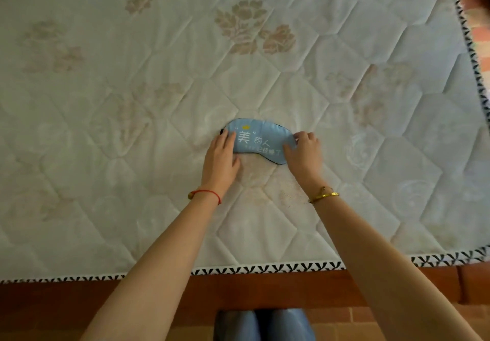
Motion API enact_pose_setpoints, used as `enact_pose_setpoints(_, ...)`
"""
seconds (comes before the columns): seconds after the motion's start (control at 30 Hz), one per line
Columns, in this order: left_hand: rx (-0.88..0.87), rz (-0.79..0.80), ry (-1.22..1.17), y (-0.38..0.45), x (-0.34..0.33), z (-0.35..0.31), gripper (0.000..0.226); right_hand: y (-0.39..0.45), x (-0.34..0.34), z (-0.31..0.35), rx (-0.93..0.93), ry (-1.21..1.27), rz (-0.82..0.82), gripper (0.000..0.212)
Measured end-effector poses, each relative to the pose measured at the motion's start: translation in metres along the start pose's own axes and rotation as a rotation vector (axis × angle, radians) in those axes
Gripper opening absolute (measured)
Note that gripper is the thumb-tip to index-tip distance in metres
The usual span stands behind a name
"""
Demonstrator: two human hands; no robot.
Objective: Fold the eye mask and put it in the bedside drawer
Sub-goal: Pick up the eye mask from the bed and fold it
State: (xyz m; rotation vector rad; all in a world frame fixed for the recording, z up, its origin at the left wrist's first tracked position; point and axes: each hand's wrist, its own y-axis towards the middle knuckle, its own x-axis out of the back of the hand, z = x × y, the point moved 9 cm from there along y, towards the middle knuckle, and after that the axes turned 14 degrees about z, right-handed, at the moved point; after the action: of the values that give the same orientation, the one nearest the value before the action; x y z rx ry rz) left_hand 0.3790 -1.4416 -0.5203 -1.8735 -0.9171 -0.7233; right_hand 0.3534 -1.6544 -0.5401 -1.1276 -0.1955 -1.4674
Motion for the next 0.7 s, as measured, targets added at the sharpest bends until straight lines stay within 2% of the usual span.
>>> enact_pose_setpoints(0.23,0.002,-0.038,-0.038,0.001,-0.001,-0.002,0.061,0.002,0.0,-0.01,-0.025,0.225,0.036,0.013)
enact_pose_setpoints(0.47,0.013,-0.009,-0.075,0.0,-0.003,-0.004,0.062,0.0,-0.006,-0.017,-0.155,0.615,0.128,0.011)
enact_pose_setpoints(0.6,0.033,0.098,-0.212,-0.006,-0.012,-0.002,0.07,-0.01,-0.012,-0.008,-0.186,0.912,0.262,0.011)
enact_pose_setpoints(0.7,0.002,0.124,-0.362,-0.016,-0.01,-0.014,0.074,-0.023,0.0,0.006,-0.127,1.002,0.288,0.006)
